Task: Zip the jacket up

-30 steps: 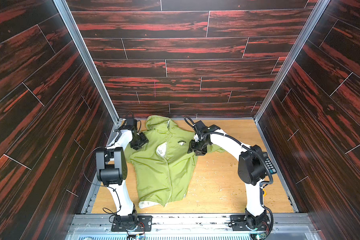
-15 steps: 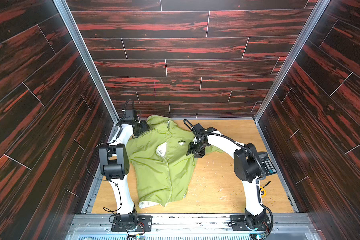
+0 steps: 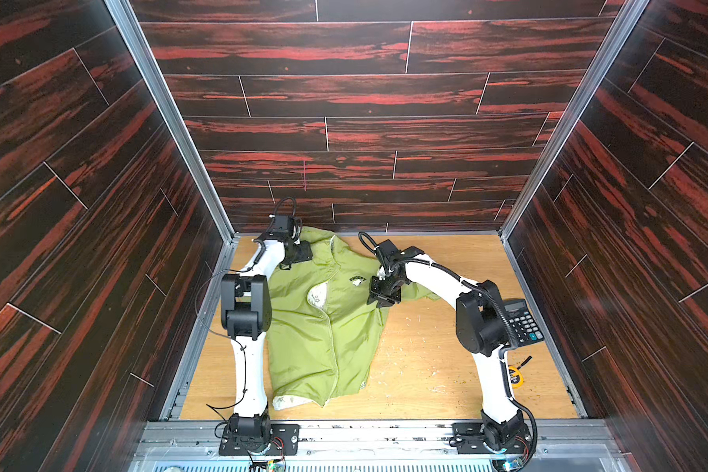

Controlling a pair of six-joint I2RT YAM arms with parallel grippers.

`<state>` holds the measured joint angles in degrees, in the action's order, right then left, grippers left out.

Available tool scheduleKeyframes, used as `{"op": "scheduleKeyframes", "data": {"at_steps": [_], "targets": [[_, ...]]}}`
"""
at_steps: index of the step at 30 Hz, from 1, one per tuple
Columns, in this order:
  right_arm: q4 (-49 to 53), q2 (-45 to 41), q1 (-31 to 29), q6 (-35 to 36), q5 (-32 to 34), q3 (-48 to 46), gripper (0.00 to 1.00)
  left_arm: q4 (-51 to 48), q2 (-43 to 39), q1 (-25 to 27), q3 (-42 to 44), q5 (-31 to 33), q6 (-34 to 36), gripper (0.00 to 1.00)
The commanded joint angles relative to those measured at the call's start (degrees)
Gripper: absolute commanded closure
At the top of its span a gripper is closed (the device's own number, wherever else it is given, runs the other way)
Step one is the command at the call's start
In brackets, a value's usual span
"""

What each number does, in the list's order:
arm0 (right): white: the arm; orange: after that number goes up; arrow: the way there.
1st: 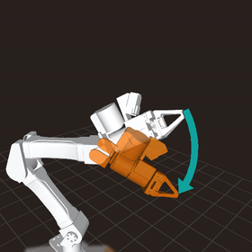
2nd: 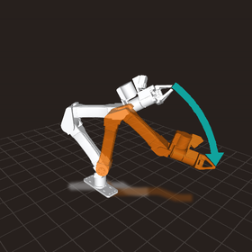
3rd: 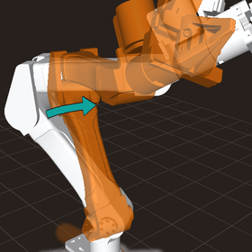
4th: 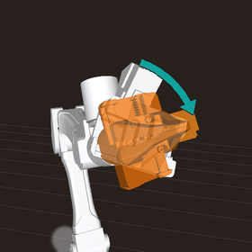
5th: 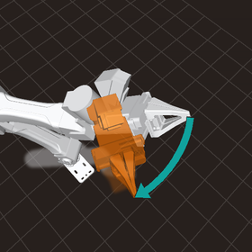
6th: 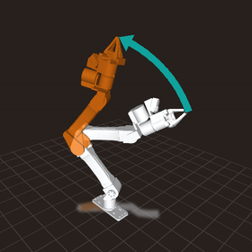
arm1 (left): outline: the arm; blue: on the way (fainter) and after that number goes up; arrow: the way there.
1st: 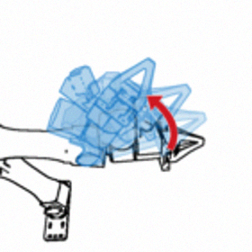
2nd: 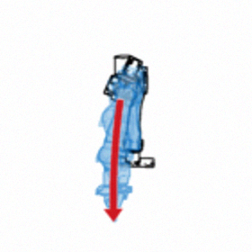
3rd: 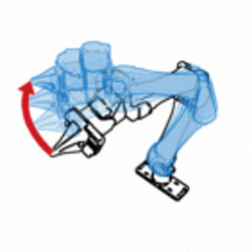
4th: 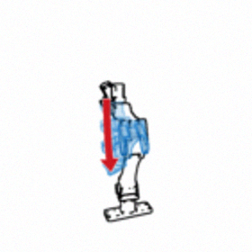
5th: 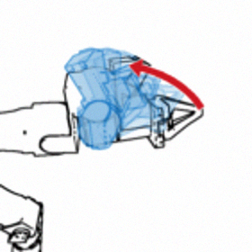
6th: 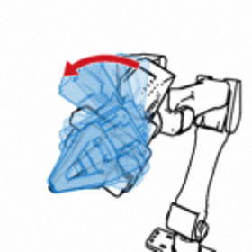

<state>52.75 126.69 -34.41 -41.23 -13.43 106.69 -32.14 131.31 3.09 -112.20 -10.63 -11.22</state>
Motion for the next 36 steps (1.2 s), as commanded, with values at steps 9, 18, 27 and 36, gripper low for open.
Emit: {"op": "scheduleKeyframes", "data": {"at_steps": [9, 18, 27, 36], "targets": [[3.0, 4.1, -0.2, -0.4, -0.9, 4.1, 1.00, -7.4, 2.5, 0.9, -6.6, 8.5, 1.2, 1.00], [0.5, 0.1, 0.6, -2.2, 0.8, -1.2, 1.00, -7.1, -0.4, -1.6, -8.3, 11.3, -3.1, 1.00], [-1.7, -6.5, 2.8, -3.7, 3.1, -7.5, 1.00, -6.9, -1.9, -6.1, -8.8, 10.6, -6.5, 1.00], [-1.0, -11.9, 5.1, -4.8, 6.5, -10.2, 1.00, -9.3, -0.9, -7.5, -12.8, 12.9, -9.0, 1.00]]}}
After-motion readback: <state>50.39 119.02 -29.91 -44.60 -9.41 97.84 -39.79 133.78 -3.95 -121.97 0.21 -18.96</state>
